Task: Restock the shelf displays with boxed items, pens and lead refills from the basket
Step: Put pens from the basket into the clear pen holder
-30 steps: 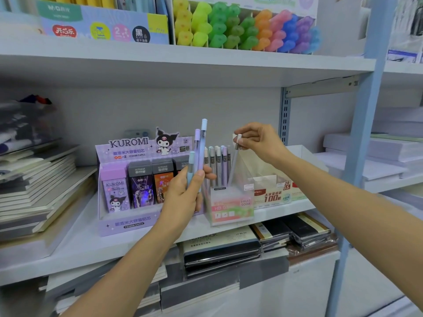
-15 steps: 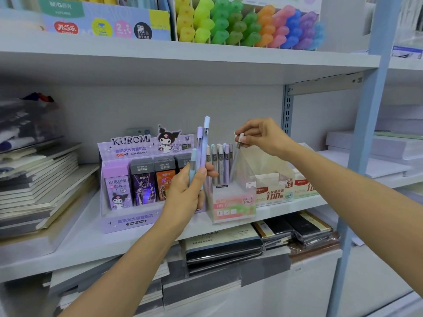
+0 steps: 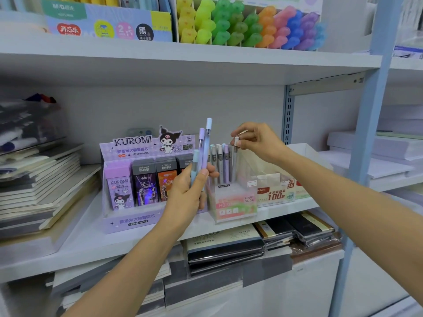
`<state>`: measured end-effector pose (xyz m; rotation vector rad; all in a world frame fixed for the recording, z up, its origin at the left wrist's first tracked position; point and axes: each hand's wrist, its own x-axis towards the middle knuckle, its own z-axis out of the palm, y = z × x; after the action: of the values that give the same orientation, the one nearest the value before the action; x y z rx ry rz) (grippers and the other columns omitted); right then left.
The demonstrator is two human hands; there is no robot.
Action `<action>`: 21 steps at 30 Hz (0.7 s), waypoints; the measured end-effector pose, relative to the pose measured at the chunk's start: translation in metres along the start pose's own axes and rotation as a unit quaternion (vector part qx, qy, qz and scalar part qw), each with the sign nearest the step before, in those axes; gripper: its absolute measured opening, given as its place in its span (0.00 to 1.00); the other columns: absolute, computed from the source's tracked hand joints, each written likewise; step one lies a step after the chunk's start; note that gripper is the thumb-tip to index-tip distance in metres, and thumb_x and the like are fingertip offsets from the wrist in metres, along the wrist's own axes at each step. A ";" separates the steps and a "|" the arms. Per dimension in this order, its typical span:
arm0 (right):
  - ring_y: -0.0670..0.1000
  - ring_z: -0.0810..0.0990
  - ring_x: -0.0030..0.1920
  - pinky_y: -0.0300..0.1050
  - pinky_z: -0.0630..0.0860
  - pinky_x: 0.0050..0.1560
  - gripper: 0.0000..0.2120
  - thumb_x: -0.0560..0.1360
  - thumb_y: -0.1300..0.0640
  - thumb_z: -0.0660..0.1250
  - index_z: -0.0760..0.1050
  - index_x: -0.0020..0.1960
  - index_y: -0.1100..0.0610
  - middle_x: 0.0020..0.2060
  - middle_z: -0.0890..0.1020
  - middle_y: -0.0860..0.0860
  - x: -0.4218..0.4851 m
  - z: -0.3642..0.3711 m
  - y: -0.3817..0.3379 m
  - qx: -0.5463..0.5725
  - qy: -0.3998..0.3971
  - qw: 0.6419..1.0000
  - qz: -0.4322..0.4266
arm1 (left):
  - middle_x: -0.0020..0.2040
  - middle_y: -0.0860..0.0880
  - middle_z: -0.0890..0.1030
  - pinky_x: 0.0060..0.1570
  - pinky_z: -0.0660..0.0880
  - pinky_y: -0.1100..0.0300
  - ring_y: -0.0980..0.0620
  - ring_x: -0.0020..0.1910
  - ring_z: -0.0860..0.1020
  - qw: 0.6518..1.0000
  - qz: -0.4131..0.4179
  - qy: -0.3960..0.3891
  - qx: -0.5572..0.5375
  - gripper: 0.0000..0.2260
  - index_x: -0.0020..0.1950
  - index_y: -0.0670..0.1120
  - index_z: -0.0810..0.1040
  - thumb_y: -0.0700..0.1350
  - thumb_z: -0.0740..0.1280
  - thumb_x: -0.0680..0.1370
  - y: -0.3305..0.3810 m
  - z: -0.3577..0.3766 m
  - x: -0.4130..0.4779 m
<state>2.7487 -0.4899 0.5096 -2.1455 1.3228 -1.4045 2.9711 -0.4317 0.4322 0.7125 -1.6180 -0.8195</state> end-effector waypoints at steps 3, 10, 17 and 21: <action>0.48 0.82 0.50 0.39 0.77 0.54 0.08 0.75 0.63 0.71 0.79 0.52 0.56 0.47 0.83 0.51 -0.003 -0.001 0.006 -0.030 0.030 0.999 0.003 | 0.52 0.52 0.83 0.25 0.69 0.63 0.55 0.22 0.67 1.000 0.001 -0.003 0.001 0.10 0.57 0.46 0.77 0.46 0.57 0.84 0.001 -0.001 0.000; 0.46 0.77 0.49 0.41 0.72 0.52 0.09 0.77 0.53 0.68 0.81 0.56 0.52 0.50 0.78 0.46 -0.006 0.000 -0.013 -0.051 0.070 0.996 0.012 | 0.50 0.52 0.84 0.25 0.69 0.64 0.55 0.22 0.66 1.000 0.001 -0.010 -0.001 0.10 0.57 0.47 0.78 0.46 0.57 0.83 0.001 -0.001 0.001; 0.47 0.83 0.44 0.37 0.79 0.45 0.10 0.77 0.61 0.67 0.78 0.58 0.60 0.45 0.84 0.52 -0.017 0.013 -0.068 0.255 -0.042 0.966 -0.011 | 0.43 0.53 0.83 0.26 0.69 0.64 0.55 0.22 0.67 0.999 0.003 -0.028 -0.016 0.11 0.54 0.47 0.80 0.47 0.59 0.83 0.015 0.003 -0.004; 0.48 0.83 0.39 0.37 0.81 0.43 0.09 0.76 0.66 0.67 0.78 0.56 0.66 0.42 0.83 0.57 -0.021 0.009 -0.076 0.290 0.011 0.957 0.006 | 0.31 0.53 0.80 0.22 0.66 0.69 0.55 0.22 0.68 0.999 -0.020 -0.023 -0.023 0.13 0.53 0.41 0.80 0.47 0.59 0.83 0.022 0.000 -0.008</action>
<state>2.7957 -0.4335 0.5406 -1.7250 0.7857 -1.5688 2.9721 -0.4126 0.4457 0.7003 -1.6257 -0.9065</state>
